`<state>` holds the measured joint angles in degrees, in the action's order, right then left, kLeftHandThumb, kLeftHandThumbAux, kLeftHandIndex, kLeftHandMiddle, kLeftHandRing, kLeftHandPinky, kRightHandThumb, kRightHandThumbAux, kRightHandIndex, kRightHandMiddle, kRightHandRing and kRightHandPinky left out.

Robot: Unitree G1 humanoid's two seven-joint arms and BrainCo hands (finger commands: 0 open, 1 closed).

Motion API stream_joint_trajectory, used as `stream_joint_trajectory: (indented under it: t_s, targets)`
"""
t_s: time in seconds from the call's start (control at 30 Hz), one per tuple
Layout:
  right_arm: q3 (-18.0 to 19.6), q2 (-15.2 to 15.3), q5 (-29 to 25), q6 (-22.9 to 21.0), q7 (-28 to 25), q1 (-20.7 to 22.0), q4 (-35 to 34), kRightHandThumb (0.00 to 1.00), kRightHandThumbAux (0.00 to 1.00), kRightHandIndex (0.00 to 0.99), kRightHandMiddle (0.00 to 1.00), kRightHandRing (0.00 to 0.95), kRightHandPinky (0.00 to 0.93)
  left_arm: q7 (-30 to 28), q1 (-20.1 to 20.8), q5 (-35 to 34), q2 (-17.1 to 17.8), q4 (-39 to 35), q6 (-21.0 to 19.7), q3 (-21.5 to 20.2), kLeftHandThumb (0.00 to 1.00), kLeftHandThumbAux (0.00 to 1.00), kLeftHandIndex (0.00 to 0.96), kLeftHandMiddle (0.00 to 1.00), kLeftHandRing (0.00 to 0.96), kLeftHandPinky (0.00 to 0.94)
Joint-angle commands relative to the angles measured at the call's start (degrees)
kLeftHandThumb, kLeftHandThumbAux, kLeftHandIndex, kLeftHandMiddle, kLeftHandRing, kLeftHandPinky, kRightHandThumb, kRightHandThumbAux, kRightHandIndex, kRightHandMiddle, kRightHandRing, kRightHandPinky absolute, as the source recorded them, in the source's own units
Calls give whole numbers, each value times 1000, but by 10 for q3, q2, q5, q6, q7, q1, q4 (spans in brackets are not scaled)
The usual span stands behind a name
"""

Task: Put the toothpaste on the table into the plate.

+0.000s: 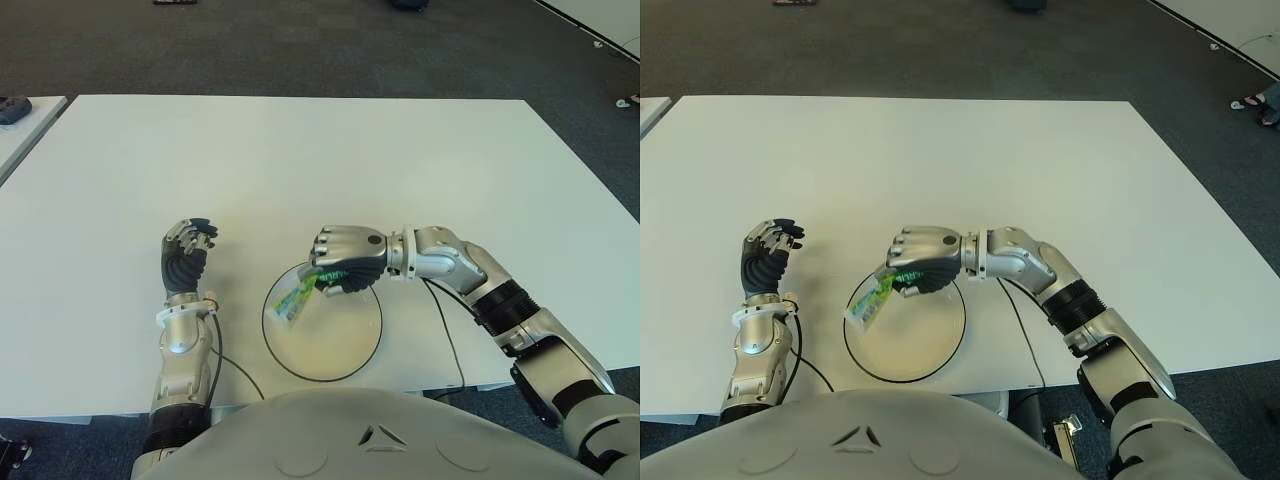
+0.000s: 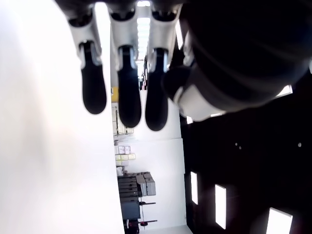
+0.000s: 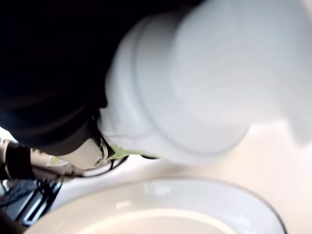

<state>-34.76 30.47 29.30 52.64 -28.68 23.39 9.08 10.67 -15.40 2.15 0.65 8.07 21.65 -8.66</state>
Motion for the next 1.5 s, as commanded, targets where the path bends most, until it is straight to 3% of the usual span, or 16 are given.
stream_joint_trajectory:
  t_s: [0.03,0.37,0.57,0.63,0.73,0.87,0.93,1.17,1.5]
  targets:
    - [-3,12,6,0,-23,-4,-15,707,721,441,834,821,824,-3,-1,1,1,-1,-14,-1,705,718,427,490,487,481]
    - [17,7,3,17,2,-26,-37,706,721,440,826,817,816,-7,4,-1,2,8,2,0,705,719,427,489,489,490]
    - [32,1,13,19,23,-40,-47,703,721,436,753,739,693,-8,4,1,4,6,-3,0,705,718,427,486,488,485]
    - [34,3,22,17,23,-42,-54,694,724,423,597,603,589,-7,3,2,5,3,-9,0,705,718,427,484,486,481]
    - [31,11,29,12,11,-39,-64,411,726,223,305,300,315,-8,3,2,5,2,-12,0,705,718,427,482,482,477]
    - [18,31,-7,-16,-52,-11,-86,243,701,63,92,84,86,-10,2,-1,5,1,-12,1,705,719,427,485,483,477]
    - [16,33,-18,-28,-74,-6,-95,213,688,32,49,42,44,-11,2,-2,5,1,-11,1,705,719,427,487,483,479]
    - [11,32,-67,-64,-123,-7,-114,139,505,2,3,2,2,-4,3,3,2,2,-9,2,705,718,427,483,479,475]
    - [10,25,-130,-110,-159,-17,-139,89,366,0,0,0,0,4,1,11,-1,-1,-13,3,706,717,427,483,477,471]
